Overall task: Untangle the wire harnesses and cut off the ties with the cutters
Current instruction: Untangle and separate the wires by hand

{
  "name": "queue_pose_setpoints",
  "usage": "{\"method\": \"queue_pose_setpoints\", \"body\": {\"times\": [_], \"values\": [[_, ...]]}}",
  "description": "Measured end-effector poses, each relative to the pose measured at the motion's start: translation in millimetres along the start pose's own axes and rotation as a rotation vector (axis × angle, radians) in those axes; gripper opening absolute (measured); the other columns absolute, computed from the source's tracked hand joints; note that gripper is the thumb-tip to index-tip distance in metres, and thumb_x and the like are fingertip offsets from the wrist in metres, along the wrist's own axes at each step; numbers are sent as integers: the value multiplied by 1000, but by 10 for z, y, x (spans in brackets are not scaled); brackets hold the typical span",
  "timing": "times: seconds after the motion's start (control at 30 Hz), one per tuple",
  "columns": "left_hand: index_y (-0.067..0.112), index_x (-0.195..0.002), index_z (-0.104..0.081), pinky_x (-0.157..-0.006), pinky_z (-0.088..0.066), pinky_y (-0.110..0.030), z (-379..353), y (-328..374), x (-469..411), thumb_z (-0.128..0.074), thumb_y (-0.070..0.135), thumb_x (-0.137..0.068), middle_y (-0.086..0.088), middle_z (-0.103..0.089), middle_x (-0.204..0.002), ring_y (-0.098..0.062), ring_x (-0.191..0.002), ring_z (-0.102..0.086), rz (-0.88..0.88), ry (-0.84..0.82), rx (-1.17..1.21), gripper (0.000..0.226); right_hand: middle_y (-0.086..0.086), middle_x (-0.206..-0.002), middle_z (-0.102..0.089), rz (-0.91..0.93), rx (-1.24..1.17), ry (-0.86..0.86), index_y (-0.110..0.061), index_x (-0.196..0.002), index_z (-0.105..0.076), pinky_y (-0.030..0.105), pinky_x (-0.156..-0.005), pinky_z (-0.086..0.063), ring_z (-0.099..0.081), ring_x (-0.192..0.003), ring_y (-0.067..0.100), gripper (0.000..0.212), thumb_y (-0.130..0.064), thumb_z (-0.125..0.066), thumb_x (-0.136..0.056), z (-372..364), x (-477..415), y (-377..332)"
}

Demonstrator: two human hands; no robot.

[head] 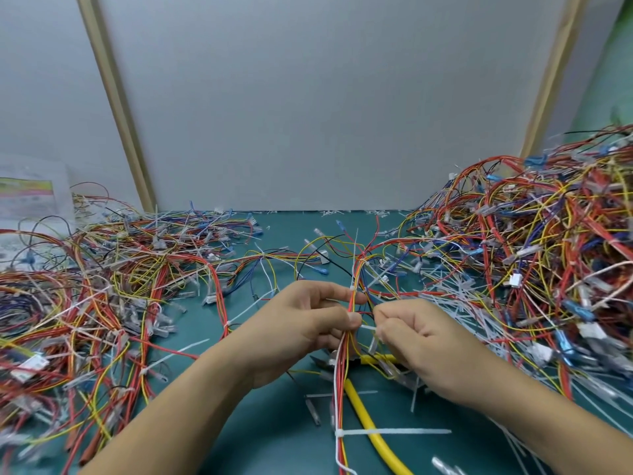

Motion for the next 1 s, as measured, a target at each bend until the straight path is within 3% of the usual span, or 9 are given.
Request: {"method": "queue_pose_setpoints", "body": {"times": [0.17,0.27,0.33,0.43,0.5,0.57,0.67,0.83,1.0], "values": [[8,-113,-69,-77,-50,-33,5,-7,-6,-67,12,-76,-9,-62,-81,-19,-72,-60,-21,-6,-21,38,-8,-47,-31,-26,-60,-16,-19,-57,-37,24,-44,-27,-27,-42,7,28,-26,-44,-83,-37,-6,24],[9,-113,-71,-68,-51,-21,-7,8,6,-68,12,-77,-8,-61,-83,-14,-71,-60,-34,-11,-23,37,-8,-48,-30,-13,-53,-25,-19,-57,-37,26,-45,-28,-27,-43,7,28,-26,-44,-83,-25,13,1],[12,-109,-73,-68,-48,-20,-14,20,4,-69,14,-77,-6,-61,-81,-13,-71,-58,-53,2,-40,32,-9,-49,-30,7,-56,-42,-19,-57,-38,28,-48,-27,-27,-45,7,29,-25,-43,-84,-30,26,-26],[15,-101,-78,-74,-44,-30,-23,9,-9,-73,28,-84,4,-59,-69,-18,-69,-50,-57,42,-22,23,-5,-53,-29,27,-88,-99,-19,-57,-36,41,-51,-26,-28,-51,16,29,-23,-43,-85,-86,37,-56],[11,-100,-79,-69,-43,-25,-19,-22,-23,-63,36,-85,8,-59,-64,-20,-68,-44,-40,68,37,33,-1,-55,-28,15,-104,-172,-18,-58,-34,49,-53,-28,-27,-55,20,28,-21,-43,-85,-153,53,-59],[8,-100,-78,-61,-38,-20,-18,-43,-35,-63,36,-85,11,-55,-60,-15,-64,-38,-20,68,106,35,-1,-56,-29,-9,-146,-250,-18,-59,-35,46,-53,-29,-27,-55,20,27,-20,-44,-84,-205,73,-48],[9,-91,-79,-67,-35,-27,-37,-55,-51,-73,32,-77,0,-44,-67,-20,-69,-38,4,23,236,28,-8,-52,-35,-2,-170,-296,-16,-59,-40,32,-56,-34,-33,-51,11,28,-23,-50,-84,-179,88,-69],[10,-72,-72,-49,-29,-14,-23,12,-44,-76,24,-66,6,-49,-55,-5,-49,-38,-71,78,200,17,-4,-57,-31,139,29,107,-8,-64,-41,25,-52,-26,-31,-53,7,54,-56,-51,-87,147,38,-128],[9,-69,-66,-45,-30,-15,10,9,-39,-73,10,-80,0,-42,-53,-9,-46,-36,-98,140,72,13,2,-53,-39,23,-163,10,-18,-60,-48,18,-46,-28,-32,-48,12,44,-21,-51,-103,29,-9,11]]}}
Point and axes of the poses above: each hand's wrist, its own x-axis away from the middle knuckle, its own z-axis out of the back of the hand, y = z × x, the point moved 7 cm from there along -x, towards the middle knuckle
